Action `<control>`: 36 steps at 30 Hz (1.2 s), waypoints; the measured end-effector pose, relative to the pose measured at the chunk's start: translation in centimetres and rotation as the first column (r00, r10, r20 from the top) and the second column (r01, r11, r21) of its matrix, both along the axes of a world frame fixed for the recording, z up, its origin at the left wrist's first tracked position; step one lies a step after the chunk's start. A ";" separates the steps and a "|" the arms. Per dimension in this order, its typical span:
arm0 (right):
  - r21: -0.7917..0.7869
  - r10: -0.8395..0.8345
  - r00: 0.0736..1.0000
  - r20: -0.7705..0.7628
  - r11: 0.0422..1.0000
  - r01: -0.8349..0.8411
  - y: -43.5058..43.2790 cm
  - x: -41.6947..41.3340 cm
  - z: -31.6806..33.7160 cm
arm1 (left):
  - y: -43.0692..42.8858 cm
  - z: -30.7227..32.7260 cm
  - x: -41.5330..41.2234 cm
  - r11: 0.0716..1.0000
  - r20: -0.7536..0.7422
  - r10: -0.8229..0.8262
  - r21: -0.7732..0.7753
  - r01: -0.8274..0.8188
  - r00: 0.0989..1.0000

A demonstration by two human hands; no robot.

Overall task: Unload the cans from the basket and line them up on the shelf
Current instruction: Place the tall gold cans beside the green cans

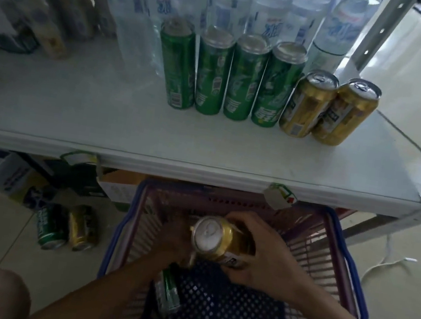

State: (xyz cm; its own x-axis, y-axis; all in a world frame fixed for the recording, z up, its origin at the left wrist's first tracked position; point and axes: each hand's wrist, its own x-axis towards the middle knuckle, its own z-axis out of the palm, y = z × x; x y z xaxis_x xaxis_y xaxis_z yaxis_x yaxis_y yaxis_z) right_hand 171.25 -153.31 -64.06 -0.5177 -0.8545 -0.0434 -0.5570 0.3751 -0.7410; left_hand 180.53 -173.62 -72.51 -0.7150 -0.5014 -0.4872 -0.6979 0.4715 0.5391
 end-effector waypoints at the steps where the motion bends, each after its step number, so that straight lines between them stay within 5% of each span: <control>1: -0.053 -0.012 1.000 -0.027 0.999 0.011 -0.1 -0.3 1.2 | -0.3 2.0 0.1 0.997 -0.079 -0.051 0.050 0.055 0.996; 5: -0.325 -0.098 0.991 -0.088 0.943 0.064 -0.9 -2.0 5.1 | -3.0 9.8 0.8 0.854 -0.318 -0.353 0.276 0.442 0.880; 9: -0.522 -0.239 0.971 -0.006 0.829 0.201 -2.4 -3.1 7.5 | -6.1 17.1 1.5 0.756 -0.325 -0.530 0.238 0.610 0.783; 14: -0.548 -0.355 0.934 0.032 0.776 0.314 -4.9 -4.7 9.2 | -8.3 21.0 1.0 0.827 -0.549 -0.344 0.206 0.522 0.762; 19: -0.473 -0.411 0.912 0.020 0.799 0.371 -7.6 -5.5 9.0 | -9.3 20.5 -1.4 0.958 -0.797 0.014 0.183 0.220 0.604; 23: -0.422 -0.401 0.913 0.077 0.816 0.394 -9.2 -6.0 8.6 | -10.3 19.0 -3.3 0.986 -0.848 0.154 0.167 -0.021 0.507; 27: -0.408 -0.416 0.907 0.068 0.818 0.405 -10.7 -6.3 8.7 | -10.9 18.3 -3.9 0.983 -0.860 0.183 0.164 -0.082 0.476; 30: -0.378 -0.425 0.905 0.033 0.833 0.405 -11.9 -6.5 8.6 | -11.3 17.8 -4.5 0.987 -0.854 0.162 0.136 -0.089 0.494; 36: -0.358 -0.441 0.897 0.008 0.837 0.414 -13.8 -6.2 7.8 | -12.3 15.9 -4.9 0.991 -0.710 0.136 0.102 -0.089 0.691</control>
